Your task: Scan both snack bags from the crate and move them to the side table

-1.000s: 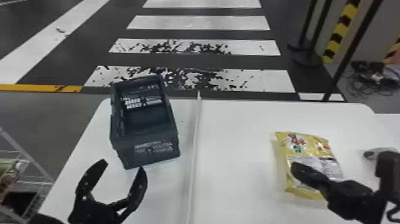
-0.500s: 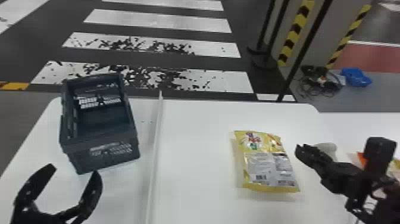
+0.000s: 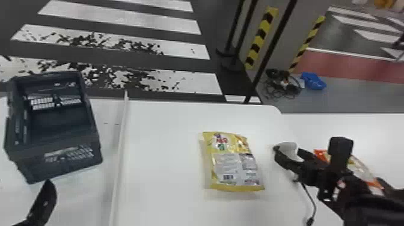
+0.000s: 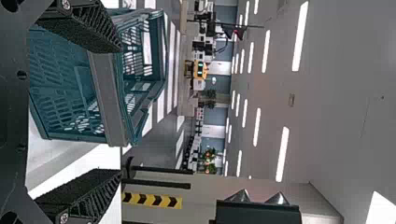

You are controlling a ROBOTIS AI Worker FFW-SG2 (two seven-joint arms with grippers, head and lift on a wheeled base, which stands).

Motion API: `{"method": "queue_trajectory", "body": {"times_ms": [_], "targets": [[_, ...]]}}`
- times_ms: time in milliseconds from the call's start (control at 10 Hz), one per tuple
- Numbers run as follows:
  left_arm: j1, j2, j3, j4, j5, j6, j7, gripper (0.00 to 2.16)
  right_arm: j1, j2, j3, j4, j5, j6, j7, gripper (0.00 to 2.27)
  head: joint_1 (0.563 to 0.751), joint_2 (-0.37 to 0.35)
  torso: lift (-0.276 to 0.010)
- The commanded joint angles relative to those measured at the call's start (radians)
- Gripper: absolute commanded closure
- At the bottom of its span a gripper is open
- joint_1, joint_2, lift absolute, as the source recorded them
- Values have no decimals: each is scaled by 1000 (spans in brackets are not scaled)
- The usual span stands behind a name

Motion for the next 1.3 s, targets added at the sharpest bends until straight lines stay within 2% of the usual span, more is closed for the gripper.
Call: {"method": "queue_trajectory", "body": {"times_ms": [0,200,400,1000,1100,1200], "targets": [[0,0,2,0,0,-2,0,80,-45,-32,8,89,20,-19,-7,134,695,-300,-99],[-1,1,2,1,0,1,0,80,-108,-79,32,205,37,-22,-5,130,695,-325,-99],[-1,0,2,3,1,1,0,80,-157,-107,65,286,38,-22,3,124,695,-350,-99],[-5,1,3,8,1,-2,0,80,-235,-136,132,417,97,-22,27,151,695,-348,-99],[-5,1,3,8,1,1,0,80,-242,-148,143,428,103,-12,27,235,695,-350,-99],[-6,1,3,8,1,1,0,80,-248,-151,144,435,120,0,36,431,695,-350,-99]]}}
